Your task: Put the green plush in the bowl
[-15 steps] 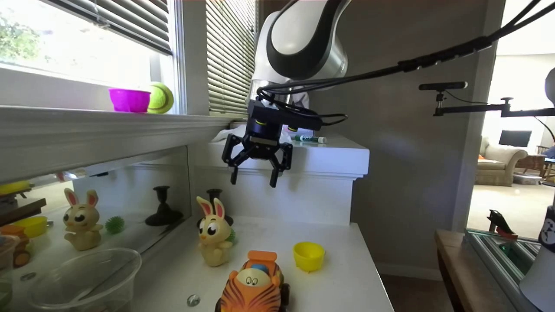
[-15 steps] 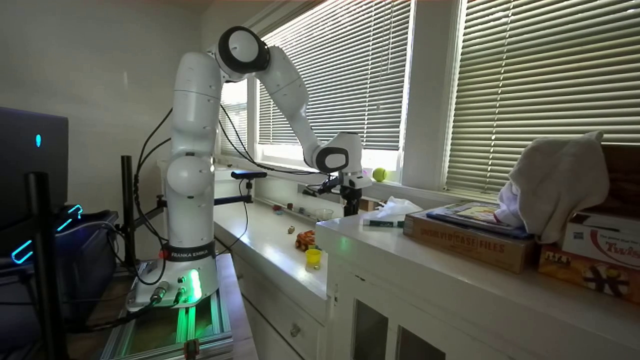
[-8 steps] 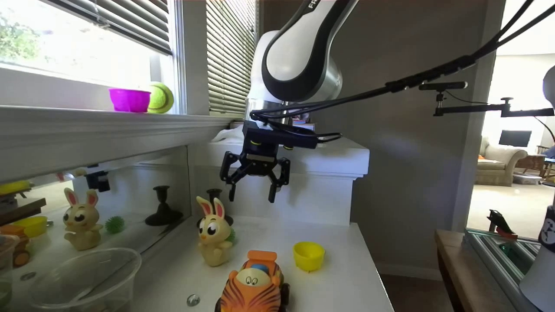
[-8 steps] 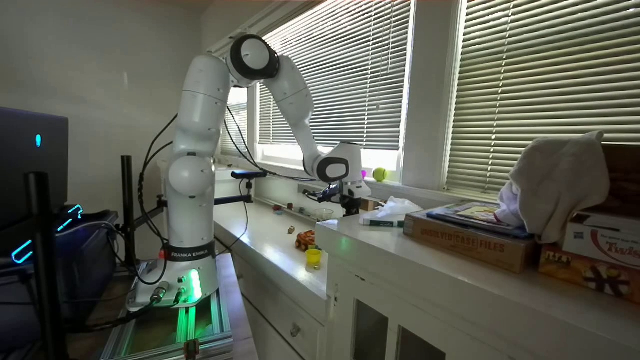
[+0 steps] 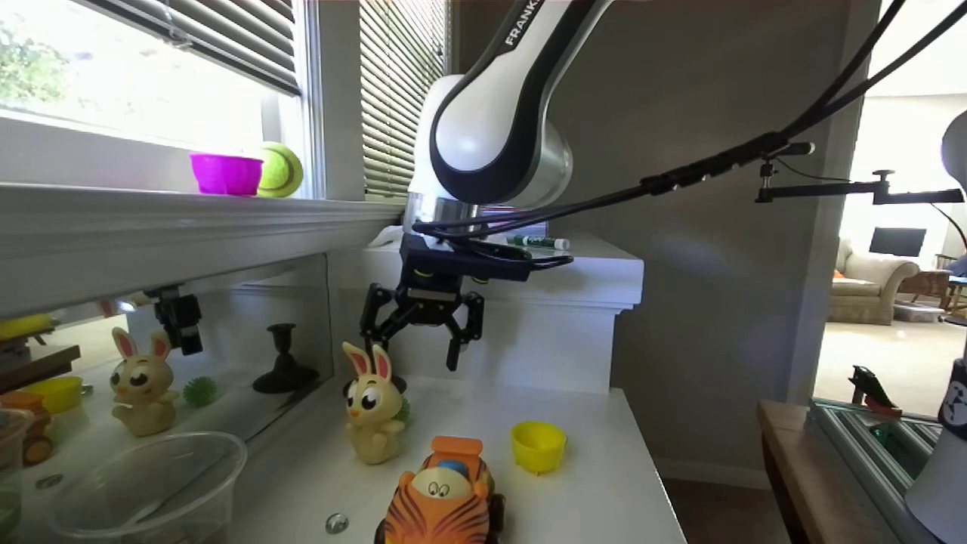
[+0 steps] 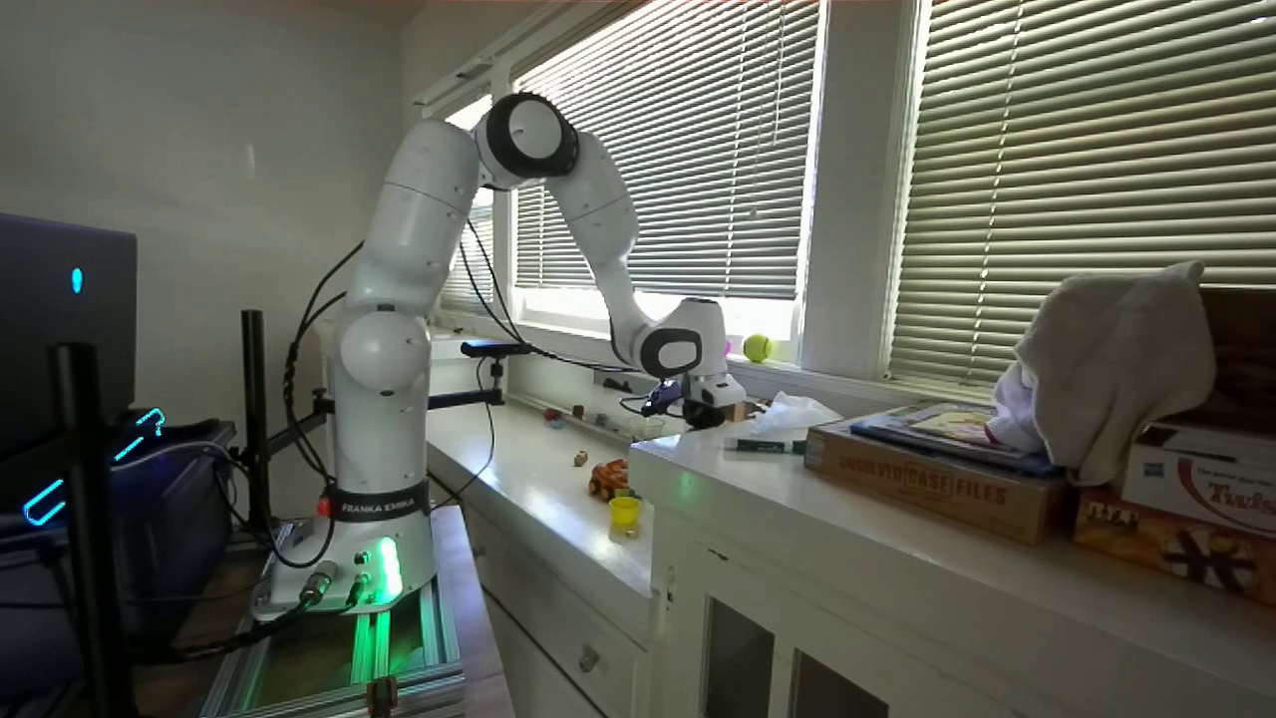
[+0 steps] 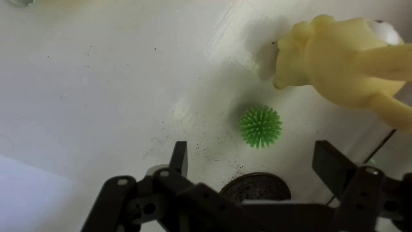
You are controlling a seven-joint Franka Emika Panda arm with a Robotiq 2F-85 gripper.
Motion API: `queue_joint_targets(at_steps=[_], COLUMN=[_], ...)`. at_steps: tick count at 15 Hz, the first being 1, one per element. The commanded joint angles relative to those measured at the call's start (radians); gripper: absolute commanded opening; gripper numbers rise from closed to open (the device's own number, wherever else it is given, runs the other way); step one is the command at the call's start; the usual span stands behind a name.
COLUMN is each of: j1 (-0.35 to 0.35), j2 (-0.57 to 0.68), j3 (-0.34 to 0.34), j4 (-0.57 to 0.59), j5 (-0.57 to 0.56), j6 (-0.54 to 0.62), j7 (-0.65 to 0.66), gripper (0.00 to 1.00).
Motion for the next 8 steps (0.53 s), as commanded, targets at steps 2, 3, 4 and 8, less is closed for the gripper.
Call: queue_joint_targets(at_steps=[2, 3, 4, 8], j1=[-0.016, -0.015, -0.016, -0.003], j2=[0.065, 0.074, 0.083, 0.114], j3=[0.035, 0.037, 0.042, 0.026], j4=[0.067, 0.077, 0.086, 0.110], j5=[0.076, 0.083, 0.094, 0.091], j6=[0.007, 0.003, -0.003, -0.012], j7=[-0.118, -0.133, -0.153, -0.176], gripper=[1.00, 1.00, 1.00, 1.00])
